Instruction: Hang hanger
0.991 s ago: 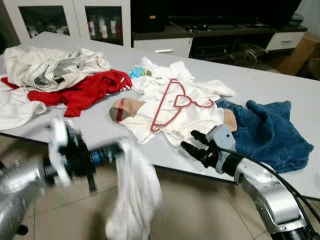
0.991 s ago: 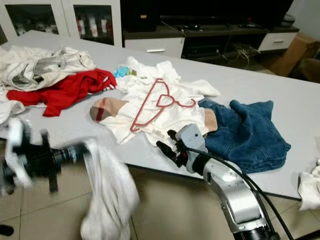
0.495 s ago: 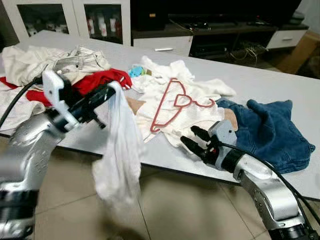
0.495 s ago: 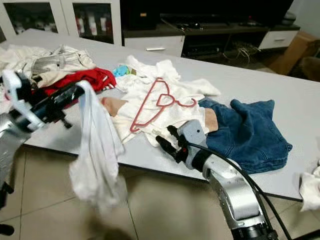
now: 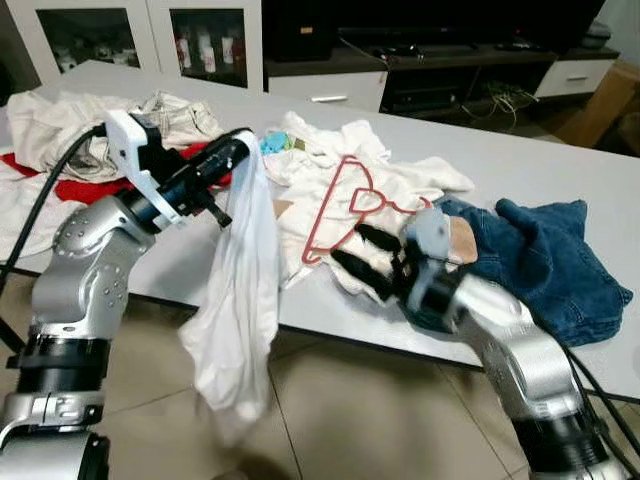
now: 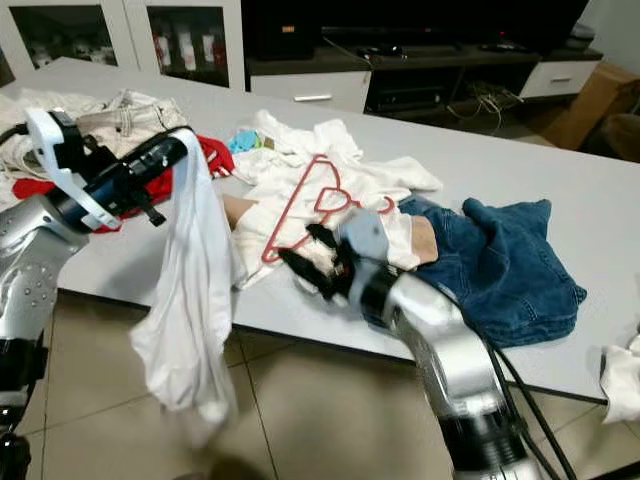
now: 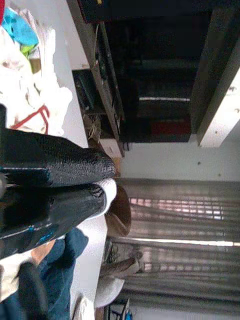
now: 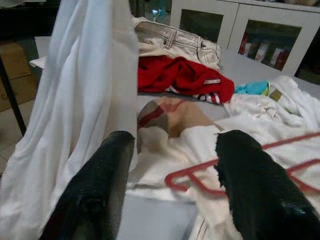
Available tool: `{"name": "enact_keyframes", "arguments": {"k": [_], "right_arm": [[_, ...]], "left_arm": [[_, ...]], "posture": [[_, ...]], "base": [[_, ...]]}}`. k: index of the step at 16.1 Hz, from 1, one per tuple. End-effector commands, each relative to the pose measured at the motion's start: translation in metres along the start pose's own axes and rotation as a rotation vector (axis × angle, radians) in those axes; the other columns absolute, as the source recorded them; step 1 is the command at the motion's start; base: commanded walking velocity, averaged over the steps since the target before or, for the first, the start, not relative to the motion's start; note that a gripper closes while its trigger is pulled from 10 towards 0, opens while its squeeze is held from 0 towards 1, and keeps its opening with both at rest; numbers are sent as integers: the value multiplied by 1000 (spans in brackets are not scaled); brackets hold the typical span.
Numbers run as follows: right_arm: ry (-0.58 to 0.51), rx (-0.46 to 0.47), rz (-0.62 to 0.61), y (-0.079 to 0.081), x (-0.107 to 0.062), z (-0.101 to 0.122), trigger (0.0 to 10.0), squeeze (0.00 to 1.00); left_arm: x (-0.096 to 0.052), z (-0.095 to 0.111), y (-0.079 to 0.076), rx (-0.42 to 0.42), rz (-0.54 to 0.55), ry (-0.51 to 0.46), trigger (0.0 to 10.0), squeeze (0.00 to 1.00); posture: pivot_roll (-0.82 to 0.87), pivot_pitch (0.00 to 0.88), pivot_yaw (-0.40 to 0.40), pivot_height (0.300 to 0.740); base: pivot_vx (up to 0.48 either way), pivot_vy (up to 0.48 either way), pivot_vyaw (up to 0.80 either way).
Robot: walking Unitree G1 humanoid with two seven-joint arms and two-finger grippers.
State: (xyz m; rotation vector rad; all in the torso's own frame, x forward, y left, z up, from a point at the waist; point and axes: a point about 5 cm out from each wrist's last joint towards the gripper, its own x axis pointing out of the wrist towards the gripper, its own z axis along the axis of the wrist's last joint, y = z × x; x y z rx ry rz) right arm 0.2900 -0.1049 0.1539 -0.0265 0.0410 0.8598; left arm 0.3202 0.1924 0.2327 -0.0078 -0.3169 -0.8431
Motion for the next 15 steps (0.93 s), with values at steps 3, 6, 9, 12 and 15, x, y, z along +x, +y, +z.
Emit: {"name": "enact_keyframes", "arguments": {"k": [3, 6, 9, 12, 15], "right_arm": [[3, -9, -23, -10, 6, 0, 10000, 1000], [-23, -10, 22, -8, 18, 7, 10000, 86], [-54, -6, 64, -5, 25, 13, 10000, 0], [-97, 34, 97, -6, 25, 22, 10000, 1000], [-135, 110, 155, -3, 24, 30, 10000, 1000]], "left_arm": [[4, 1, -10, 12, -84, 4, 10000, 0], [12, -2, -14, 31, -101, -5, 10000, 0], [23, -10, -25, 44, -143, 2, 10000, 0], [31, -12, -26, 52, -153, -5, 10000, 0], [38, -11, -26, 70, -164, -17, 10000, 0]], "posture": [[40, 0, -63, 740], [52, 0, -71, 740], [48, 0, -71, 740], [39, 0, -72, 740], [34, 0, -75, 740]], "base": [[0, 0, 0], [0, 0, 0], [0, 0, 0], [0, 0, 0], [0, 0, 0]]}}
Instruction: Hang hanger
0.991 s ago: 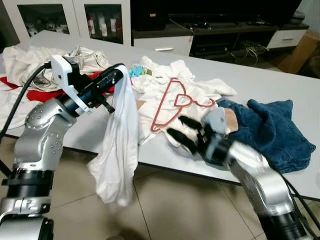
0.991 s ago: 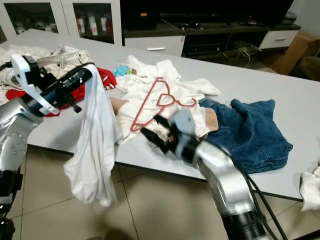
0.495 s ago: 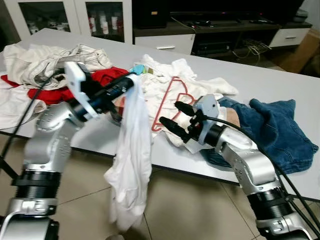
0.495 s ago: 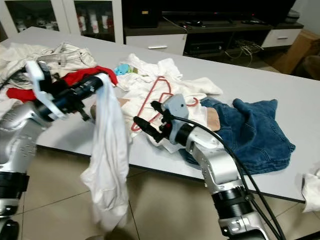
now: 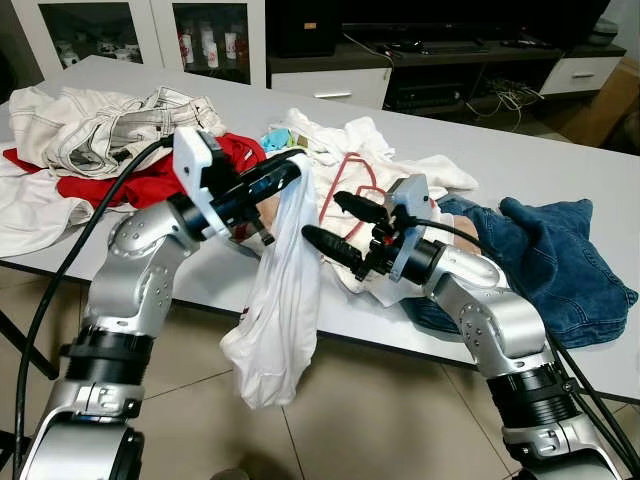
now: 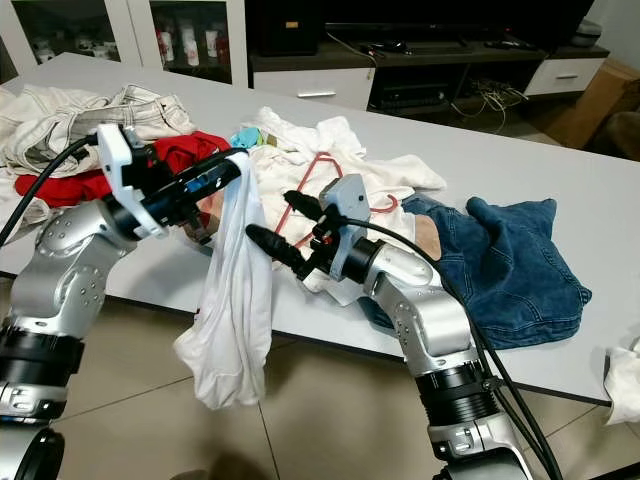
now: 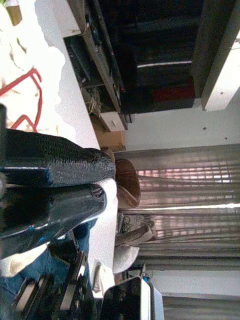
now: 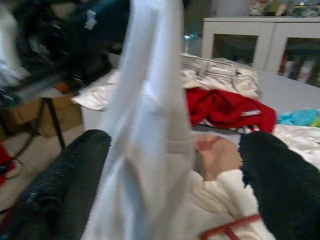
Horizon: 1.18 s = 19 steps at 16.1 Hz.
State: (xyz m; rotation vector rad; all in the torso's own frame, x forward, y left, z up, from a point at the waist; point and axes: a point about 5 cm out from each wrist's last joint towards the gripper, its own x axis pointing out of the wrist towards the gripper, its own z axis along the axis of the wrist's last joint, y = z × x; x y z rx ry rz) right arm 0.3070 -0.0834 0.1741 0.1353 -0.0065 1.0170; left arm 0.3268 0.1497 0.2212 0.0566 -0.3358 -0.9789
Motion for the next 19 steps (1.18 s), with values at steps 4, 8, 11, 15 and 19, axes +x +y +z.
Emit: {"name": "enact_keyframes", "arguments": {"k": [4, 8, 11, 15, 19], "right_arm": [[-5, 34, 47, 0, -5, 8, 10000, 380], [74, 60, 53, 4, 3, -13, 10000, 0], [85, 71, 10, -1, 7, -18, 10000, 0], [116, 54, 10, 1, 10, -26, 471, 0], [119, 38, -58, -7, 8, -27, 0, 0]], "left_arm": [[10, 8, 1, 34, -25, -37, 10000, 0], [15, 12, -2, 47, -52, -56, 10000, 0], [12, 15, -1, 56, -56, -57, 10000, 0], [12, 19, 0, 67, -54, -64, 10000, 0], [14, 22, 1, 72, -55, -77, 10000, 0]], "posture": [[22, 0, -75, 740], [26, 0, -72, 740], [34, 0, -68, 740], [38, 0, -68, 740], [29, 0, -63, 740]], "base": [[0, 0, 0], [0, 0, 0], [0, 0, 0], [0, 0, 0], [0, 0, 0]]}}
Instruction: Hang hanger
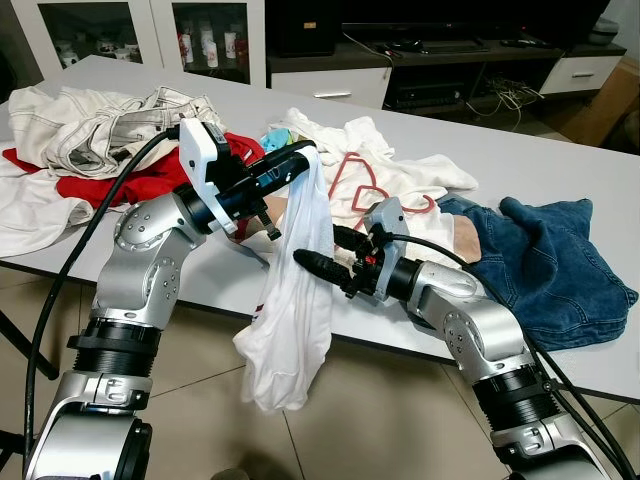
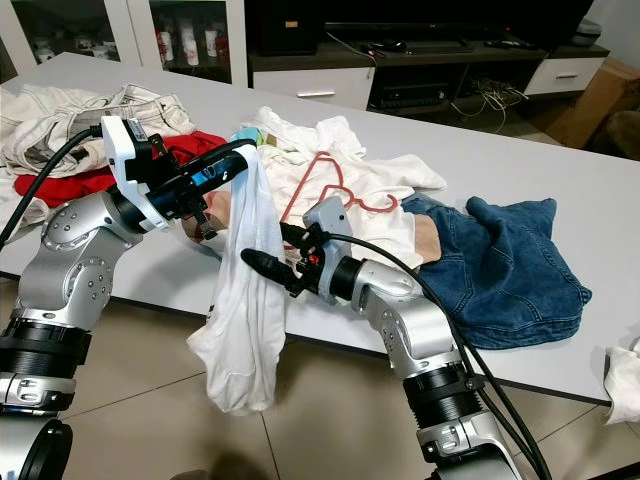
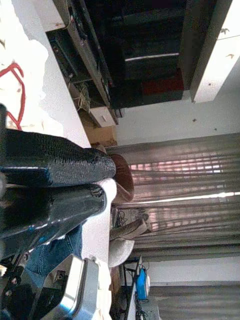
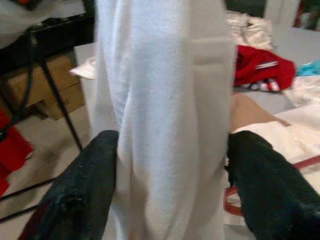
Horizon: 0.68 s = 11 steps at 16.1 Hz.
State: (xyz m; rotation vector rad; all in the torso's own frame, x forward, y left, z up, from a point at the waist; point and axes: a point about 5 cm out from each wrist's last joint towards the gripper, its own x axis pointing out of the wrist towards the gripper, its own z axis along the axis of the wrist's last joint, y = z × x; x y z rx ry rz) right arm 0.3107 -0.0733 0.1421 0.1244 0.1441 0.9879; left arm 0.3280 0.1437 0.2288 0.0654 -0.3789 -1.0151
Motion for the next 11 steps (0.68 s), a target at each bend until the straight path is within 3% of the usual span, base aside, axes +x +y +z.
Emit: {"name": "enact_keyframes", "arguments": {"k": [1, 9, 11], "right_arm": [[-19, -25, -66, -10, -1, 8, 0, 0], [-123, -42, -209, -25, 0, 29, 0, 0], [-160, -49, -280, -33, -1, 37, 0, 0]], "left_arm": [[8, 16, 2, 52, -18, -44, 10000, 0], [8, 14, 2, 48, -2, -46, 10000, 0], [7, 10, -2, 0, -28, -34, 10000, 0]], "posture": [[26, 0, -63, 740], [30, 0, -66, 740], [31, 0, -67, 740]], "base": [[0, 0, 0], [0, 0, 0], [0, 0, 0]]}}
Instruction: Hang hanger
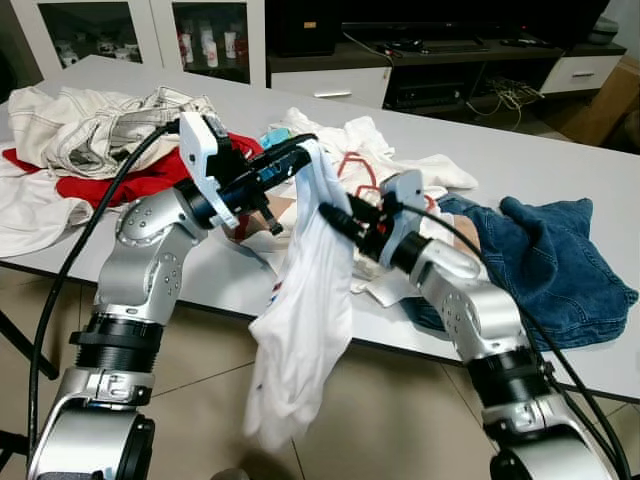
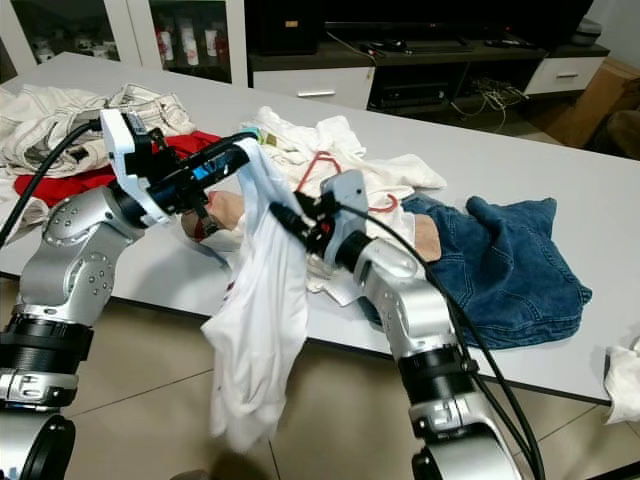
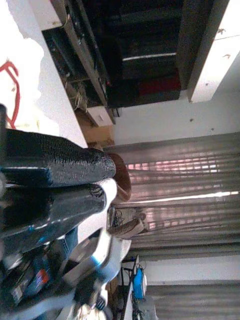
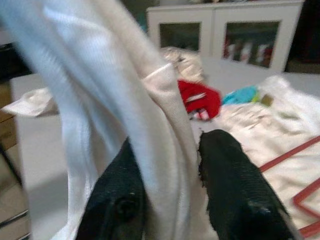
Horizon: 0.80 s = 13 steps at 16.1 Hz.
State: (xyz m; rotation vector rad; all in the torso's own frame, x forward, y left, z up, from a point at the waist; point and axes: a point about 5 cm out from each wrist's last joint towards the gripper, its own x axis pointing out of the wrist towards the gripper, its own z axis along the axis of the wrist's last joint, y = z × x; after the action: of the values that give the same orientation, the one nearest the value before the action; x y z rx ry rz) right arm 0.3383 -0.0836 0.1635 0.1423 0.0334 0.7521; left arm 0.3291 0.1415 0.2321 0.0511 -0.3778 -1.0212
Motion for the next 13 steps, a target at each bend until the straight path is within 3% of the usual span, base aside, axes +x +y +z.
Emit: {"name": "enact_keyframes", "arguments": {"k": [1, 4, 7, 8, 12, 13], "right_arm": [[-61, -29, -93, -15, -2, 16, 0, 0], [-114, -84, -221, -31, -1, 32, 0, 0], [-139, -107, -258, -35, 1, 39, 0, 0], [-141, -121, -253, -35, 2, 40, 0, 0], [-150, -157, -243, -33, 6, 41, 0, 0], [-153, -161, -249, -35, 6, 42, 0, 0]], "left_arm": [[3, 4, -4, -10, -23, -12, 10000, 0], [2, -6, -10, -38, -35, 32, 10000, 0], [0, -13, -10, -40, -21, 84, 10000, 0], [-1, -16, -9, -56, -15, 99, 10000, 1000], [-5, -21, -7, -51, 26, 141, 10000, 1000], [-7, -23, -9, -52, 11, 160, 10000, 0]], "posture": [[30, 0, -67, 740], [31, 0, -69, 740], [31, 0, -69, 740], [35, 0, -71, 740], [35, 0, -71, 740], [35, 0, -71, 740]], "base": [[0, 0, 0], [0, 0, 0], [0, 0, 0], [0, 0, 0], [0, 0, 0], [0, 0, 0]]}}
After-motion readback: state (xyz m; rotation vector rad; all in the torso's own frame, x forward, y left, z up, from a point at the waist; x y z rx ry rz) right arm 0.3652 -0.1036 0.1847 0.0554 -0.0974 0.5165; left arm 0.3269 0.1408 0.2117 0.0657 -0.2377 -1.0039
